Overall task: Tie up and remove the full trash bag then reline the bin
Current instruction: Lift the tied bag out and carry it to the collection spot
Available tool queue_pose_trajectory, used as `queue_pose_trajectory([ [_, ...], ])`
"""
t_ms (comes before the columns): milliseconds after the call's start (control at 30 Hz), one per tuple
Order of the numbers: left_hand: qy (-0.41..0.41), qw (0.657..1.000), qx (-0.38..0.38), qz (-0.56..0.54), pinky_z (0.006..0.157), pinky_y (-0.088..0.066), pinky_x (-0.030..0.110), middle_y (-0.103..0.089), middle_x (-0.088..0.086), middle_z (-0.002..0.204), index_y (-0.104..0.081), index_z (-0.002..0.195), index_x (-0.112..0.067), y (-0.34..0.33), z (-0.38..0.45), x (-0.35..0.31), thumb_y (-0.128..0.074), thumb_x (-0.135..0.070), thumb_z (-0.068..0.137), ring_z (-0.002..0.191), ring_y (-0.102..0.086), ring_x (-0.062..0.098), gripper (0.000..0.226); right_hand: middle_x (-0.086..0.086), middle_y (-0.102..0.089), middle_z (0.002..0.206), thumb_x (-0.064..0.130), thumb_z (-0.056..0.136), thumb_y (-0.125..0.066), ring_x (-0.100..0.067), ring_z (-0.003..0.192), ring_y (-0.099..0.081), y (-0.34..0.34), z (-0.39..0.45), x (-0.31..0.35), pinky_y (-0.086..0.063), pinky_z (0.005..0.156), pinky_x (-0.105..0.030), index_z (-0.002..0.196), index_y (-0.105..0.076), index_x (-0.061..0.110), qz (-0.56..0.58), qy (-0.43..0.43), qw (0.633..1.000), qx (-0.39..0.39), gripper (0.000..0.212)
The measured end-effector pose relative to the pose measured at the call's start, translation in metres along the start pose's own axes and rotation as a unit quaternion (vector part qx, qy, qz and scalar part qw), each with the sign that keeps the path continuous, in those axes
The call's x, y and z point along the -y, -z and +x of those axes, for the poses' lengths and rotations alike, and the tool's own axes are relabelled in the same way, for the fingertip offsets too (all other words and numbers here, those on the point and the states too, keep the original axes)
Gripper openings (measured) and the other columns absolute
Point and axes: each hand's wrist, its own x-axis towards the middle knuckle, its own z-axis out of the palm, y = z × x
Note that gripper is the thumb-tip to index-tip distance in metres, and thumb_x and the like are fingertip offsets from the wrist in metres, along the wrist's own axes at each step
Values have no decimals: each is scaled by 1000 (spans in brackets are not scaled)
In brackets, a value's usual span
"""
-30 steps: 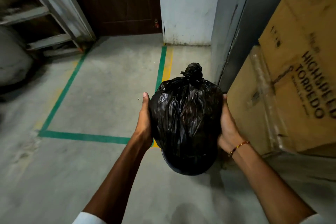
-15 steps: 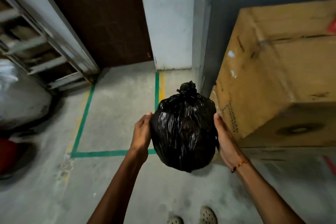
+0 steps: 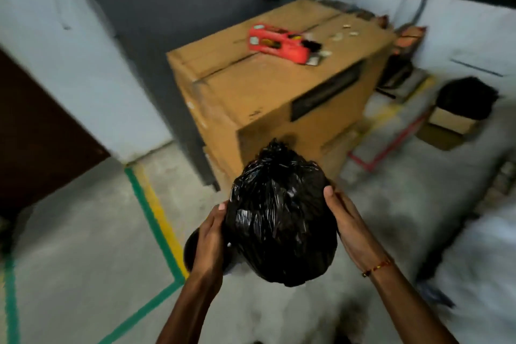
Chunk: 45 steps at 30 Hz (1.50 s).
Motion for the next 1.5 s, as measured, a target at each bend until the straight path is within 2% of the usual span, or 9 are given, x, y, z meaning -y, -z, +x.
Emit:
queue_pose_trajectory([
  [233, 75, 971, 218, 54, 102, -39, 41, -63, -16, 125, -62, 125, -36, -190, 15, -4, -41, -69, 85, 116, -56, 11, 56, 24, -63, 121, 76, 74, -55, 7, 116, -56, 178, -22, 2, -44, 91, -12, 121, -61, 37, 32, 2, 979, -204, 61],
  [367, 49, 954, 271, 115, 113, -27, 38, -40, -3, 144, -37, 146, -15, -305, 25, -15, -47, -34, 97, 140, -35, 27, 53, 29, -59, 119, 66, 81, -50, 3, 117, -52, 281, -22, 15, -35, 108, -30, 113, -60, 47, 50, -18, 966, -253, 39],
  [500, 32, 936, 326, 126, 95, -40, 30, -56, -15, 116, -51, 120, -32, -398, 16, -30, -59, -45, 80, 104, -56, 8, 43, 24, -57, 122, 74, 79, -49, -6, 119, -51, 367, -11, 30, -37, 109, -36, 114, -57, 53, 57, -34, 963, -262, 41],
  [700, 17, 936, 309, 166, 109, -39, 46, -53, -4, 143, -48, 140, -33, -518, 69, -37, -53, -68, 80, 128, -52, 20, 69, 14, -53, 137, 67, 84, -51, -2, 118, -52, 463, 42, 44, -43, 98, -29, 135, -45, 46, 36, -43, 969, -242, 56],
  [1033, 57, 933, 313, 171, 83, -45, 29, -59, -7, 120, -56, 123, -28, -720, 210, -68, -40, -48, 99, 105, -58, 15, 35, 22, -58, 114, 52, 86, -59, 1, 102, -58, 603, 213, 68, -51, 89, -25, 115, -52, 50, 65, -79, 957, -270, 30],
  [1233, 32, 899, 349, 262, 91, -56, 42, -72, -9, 110, -68, 101, -39, -830, 312, -75, -57, -88, 59, 100, -69, 13, 65, 8, -66, 112, 36, 96, -52, 9, 88, -64, 693, 294, 90, -48, 72, -6, 121, -61, 20, 84, -102, 933, -336, 32],
  [1300, 32, 886, 359, 291, 88, -57, 40, -73, -8, 106, -68, 99, -36, -869, 329, -88, -56, -82, 64, 97, -70, 14, 59, 10, -64, 102, 30, 99, -49, 9, 80, -60, 725, 317, 91, -47, 60, -5, 123, -59, 19, 94, -119, 924, -352, 28],
  [1400, 37, 874, 395, 282, 69, -55, 22, -73, -1, 107, -67, 107, -22, -924, 352, -104, -55, -55, 90, 90, -70, 11, 39, 2, -64, 112, 35, 98, -49, 0, 86, -58, 772, 352, 93, -46, 63, -14, 128, -59, 15, 109, -144, 918, -353, 38],
  [1500, 55, 865, 411, 284, 65, -51, 21, -71, -1, 110, -64, 112, -18, -984, 386, -108, -51, -48, 95, 94, -68, 12, 36, 9, -68, 100, 30, 99, -48, 3, 79, -65, 819, 390, 98, -49, 60, -9, 114, -65, 17, 111, -145, 920, -347, 26],
])
